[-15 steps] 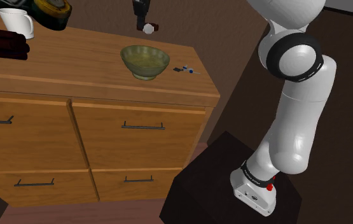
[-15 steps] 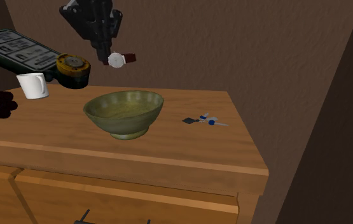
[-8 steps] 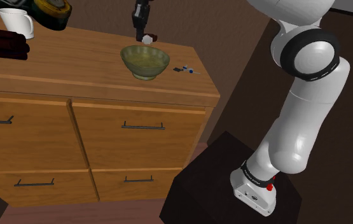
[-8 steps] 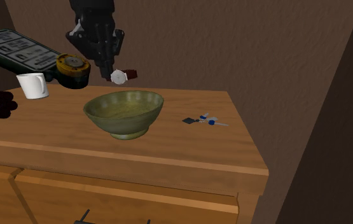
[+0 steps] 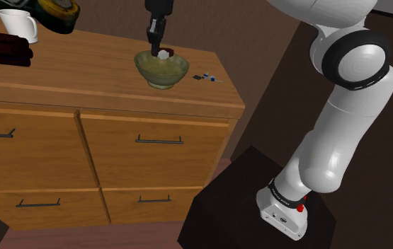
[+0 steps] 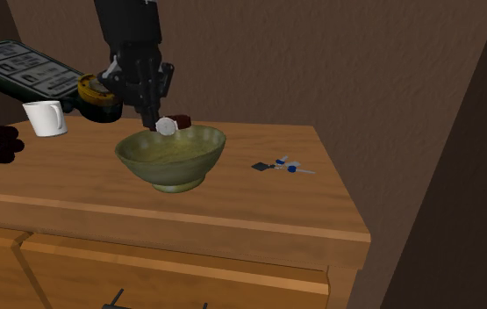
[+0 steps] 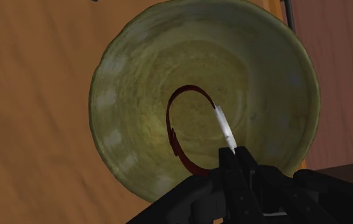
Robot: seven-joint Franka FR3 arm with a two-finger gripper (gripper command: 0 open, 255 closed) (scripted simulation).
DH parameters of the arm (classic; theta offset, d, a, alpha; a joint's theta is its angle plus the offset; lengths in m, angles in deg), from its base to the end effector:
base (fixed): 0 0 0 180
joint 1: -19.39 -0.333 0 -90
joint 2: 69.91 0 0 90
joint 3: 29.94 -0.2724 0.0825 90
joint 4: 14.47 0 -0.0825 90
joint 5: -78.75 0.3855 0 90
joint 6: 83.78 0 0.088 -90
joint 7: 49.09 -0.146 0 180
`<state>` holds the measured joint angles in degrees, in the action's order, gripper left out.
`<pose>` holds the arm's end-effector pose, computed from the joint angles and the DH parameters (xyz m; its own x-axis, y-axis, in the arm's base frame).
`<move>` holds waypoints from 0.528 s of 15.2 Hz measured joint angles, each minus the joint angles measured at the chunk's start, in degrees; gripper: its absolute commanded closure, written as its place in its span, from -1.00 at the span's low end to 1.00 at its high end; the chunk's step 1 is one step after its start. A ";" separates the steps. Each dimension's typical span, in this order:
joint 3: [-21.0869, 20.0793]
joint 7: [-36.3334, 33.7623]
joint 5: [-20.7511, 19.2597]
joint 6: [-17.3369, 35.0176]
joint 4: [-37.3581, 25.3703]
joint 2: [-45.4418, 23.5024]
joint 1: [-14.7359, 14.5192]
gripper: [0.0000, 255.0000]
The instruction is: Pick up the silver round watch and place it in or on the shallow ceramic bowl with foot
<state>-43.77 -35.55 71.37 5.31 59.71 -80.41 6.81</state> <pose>0.5554 0.2406 0.5682 0.7716 0.6333 0.0600 0.6265 -0.7728 0.1014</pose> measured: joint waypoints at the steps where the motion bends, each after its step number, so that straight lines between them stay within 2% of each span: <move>1: 0.01 0.02 0.02 0.10 0.14 0.06 0.02 1.00; 4: 0.02 0.02 0.04 0.23 0.34 0.14 0.04 1.00; 5: 0.02 0.02 0.04 0.23 0.34 0.14 0.04 -1.00; 8: 0.02 0.02 0.04 0.23 0.34 0.14 0.04 -1.00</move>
<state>-43.75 -35.52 71.41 5.54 60.05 -80.27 6.86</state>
